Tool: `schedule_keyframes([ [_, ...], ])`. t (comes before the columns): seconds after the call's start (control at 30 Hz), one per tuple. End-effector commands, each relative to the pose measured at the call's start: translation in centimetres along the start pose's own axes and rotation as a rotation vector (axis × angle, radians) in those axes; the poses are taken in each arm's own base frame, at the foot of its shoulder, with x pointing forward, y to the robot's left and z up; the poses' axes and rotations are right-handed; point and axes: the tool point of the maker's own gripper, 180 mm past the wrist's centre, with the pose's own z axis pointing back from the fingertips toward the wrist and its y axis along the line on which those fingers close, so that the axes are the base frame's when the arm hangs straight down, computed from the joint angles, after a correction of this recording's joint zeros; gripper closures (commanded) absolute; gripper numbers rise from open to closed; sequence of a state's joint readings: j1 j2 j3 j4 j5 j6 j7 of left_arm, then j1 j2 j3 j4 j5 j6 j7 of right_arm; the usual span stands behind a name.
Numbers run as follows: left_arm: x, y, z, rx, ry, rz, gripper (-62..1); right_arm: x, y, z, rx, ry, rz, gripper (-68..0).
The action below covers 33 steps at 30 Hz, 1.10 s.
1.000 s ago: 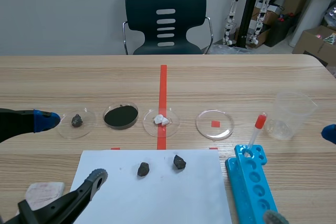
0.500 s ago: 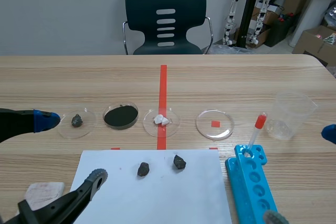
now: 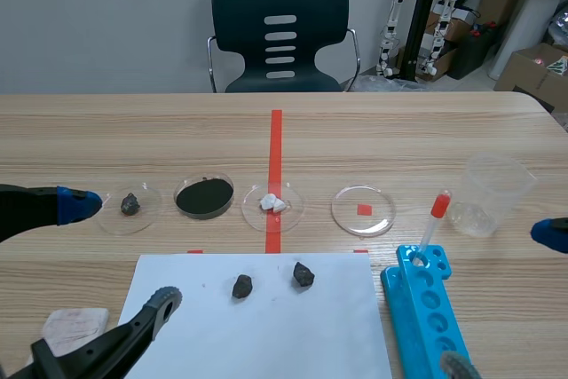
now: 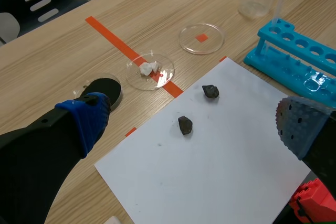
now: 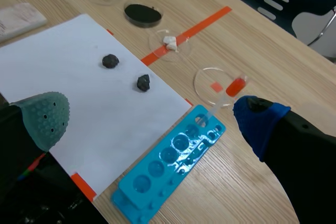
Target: Pick up the dropper by the top with the right hand
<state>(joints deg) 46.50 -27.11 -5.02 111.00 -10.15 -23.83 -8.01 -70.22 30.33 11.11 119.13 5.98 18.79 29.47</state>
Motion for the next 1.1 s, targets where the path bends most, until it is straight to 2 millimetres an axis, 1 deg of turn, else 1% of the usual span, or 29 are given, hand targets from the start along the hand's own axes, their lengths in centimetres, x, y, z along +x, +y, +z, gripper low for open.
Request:
schedule_keyframes([
  [0.0,0.6,0.1,0.0,0.009,-0.027,0.012,-62.3,-0.2,-0.3,-0.1,-0.006,-0.014,-0.009,-67.9],
  [0.23,0.6,0.1,0.0,0.009,-0.027,0.012,-62.3,-2.8,-1.7,-0.3,-0.048,0.021,-0.007,-67.9],
  [0.43,0.6,0.1,0.0,0.009,-0.027,0.012,-62.3,-4.9,-3.2,0.0,-0.099,0.061,-0.006,-67.9],
  [0.63,0.6,0.1,0.0,0.009,-0.028,0.012,-62.3,-5.7,-4.8,-0.3,-0.141,0.054,-0.006,-67.9],
  [0.8,0.6,0.1,0.0,0.01,-0.029,0.014,-62.3,-6.1,-6.3,-1.1,-0.175,0.031,-0.019,-67.9],
  [0.97,0.6,0.1,0.0,0.01,-0.03,0.014,-62.3,-6.9,-6.9,-2.0,-0.186,0.02,-0.032,-67.9],
  [1.07,0.6,0.1,0.0,0.01,-0.03,0.014,-62.3,-7.1,-6.8,-2.7,-0.175,0.01,-0.042,-67.9],
])
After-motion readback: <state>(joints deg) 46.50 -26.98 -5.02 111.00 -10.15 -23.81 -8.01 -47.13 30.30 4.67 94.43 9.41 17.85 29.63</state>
